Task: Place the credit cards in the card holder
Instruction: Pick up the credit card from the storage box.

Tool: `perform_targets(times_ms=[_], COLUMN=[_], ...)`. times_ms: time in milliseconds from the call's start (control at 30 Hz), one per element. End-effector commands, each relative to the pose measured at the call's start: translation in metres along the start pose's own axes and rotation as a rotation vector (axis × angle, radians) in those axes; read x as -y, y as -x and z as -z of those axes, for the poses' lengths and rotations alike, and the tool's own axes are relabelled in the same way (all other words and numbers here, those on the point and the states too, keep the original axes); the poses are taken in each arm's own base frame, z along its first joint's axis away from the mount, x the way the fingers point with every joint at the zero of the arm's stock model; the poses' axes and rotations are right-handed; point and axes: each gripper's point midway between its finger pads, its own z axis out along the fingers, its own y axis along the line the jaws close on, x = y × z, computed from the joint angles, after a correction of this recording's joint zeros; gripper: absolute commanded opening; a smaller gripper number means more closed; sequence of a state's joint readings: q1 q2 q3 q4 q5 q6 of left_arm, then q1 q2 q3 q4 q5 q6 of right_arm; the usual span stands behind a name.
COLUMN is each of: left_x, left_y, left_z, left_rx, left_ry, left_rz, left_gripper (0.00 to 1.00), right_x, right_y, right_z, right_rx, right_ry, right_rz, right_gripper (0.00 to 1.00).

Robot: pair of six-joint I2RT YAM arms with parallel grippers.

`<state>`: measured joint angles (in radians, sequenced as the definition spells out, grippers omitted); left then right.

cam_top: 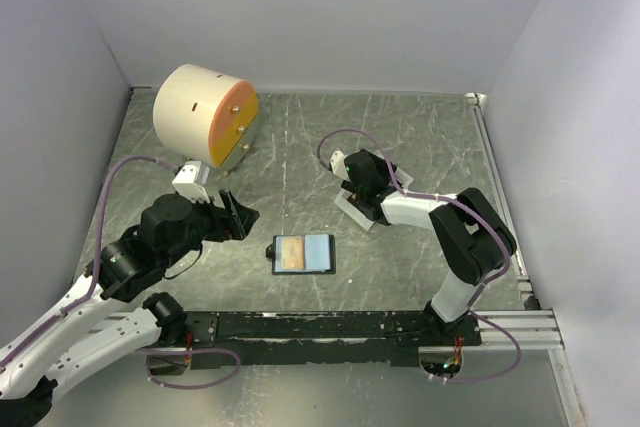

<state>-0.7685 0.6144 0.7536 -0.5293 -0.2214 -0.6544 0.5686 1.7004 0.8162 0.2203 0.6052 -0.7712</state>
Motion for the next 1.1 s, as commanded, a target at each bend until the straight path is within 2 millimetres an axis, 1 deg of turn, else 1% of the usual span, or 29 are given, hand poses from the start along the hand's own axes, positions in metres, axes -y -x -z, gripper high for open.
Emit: perform_targets(times_ms=[0, 100, 167, 233, 333, 533, 667, 867, 1067], left_x=[-0.005, -0.006, -0.006, -0.006, -0.007, -0.007, -0.007, -0.006, -0.006], left_y=[-0.002, -0.003, -0.003, -0.004, -0.005, -0.004, -0.005, -0.002, -0.003], left_z=[-0.001, -0.002, -0.002, -0.002, -0.001, -0.001, -0.001, 0.002, 0.002], left_rx=[0.000, -0.002, -0.002, -0.002, 0.000, -0.001, -0.001, 0.007, 0.005], left_ry=[0.020, 0.021, 0.021, 0.022, 0.021, 0.023, 0.019, 0.015, 0.016], left_rz=[-0.002, -0.002, 0.001, 0.004, 0.006, 0.004, 0.006, 0.007, 0.009], left_gripper=[0.92, 0.92, 0.92, 0.92, 0.92, 0.92, 0.92, 0.92, 0.92], right_x=[0.018, 0.021, 0.022, 0.023, 0.020, 0.007, -0.002, -0.003, 0.005], right_y=[0.005, 0.002, 0.001, 0.001, 0.002, 0.000, -0.001, -0.005, -0.007], right_z=[0.001, 0.001, 0.001, 0.000, -0.001, -0.003, -0.002, -0.005, -0.003], right_rx=[0.003, -0.007, -0.010, -0.011, -0.010, -0.005, 0.000, -0.012, -0.011], right_ry=[-0.068, -0.095, -0.110, -0.118, -0.108, -0.053, -0.008, 0.003, -0.007], right_rz=[-0.027, -0.021, -0.024, -0.028, -0.027, -0.028, -0.030, -0.038, -0.060], right_gripper=[0.64, 0.65, 0.69, 0.70, 0.69, 0.64, 0.59, 0.53, 0.45])
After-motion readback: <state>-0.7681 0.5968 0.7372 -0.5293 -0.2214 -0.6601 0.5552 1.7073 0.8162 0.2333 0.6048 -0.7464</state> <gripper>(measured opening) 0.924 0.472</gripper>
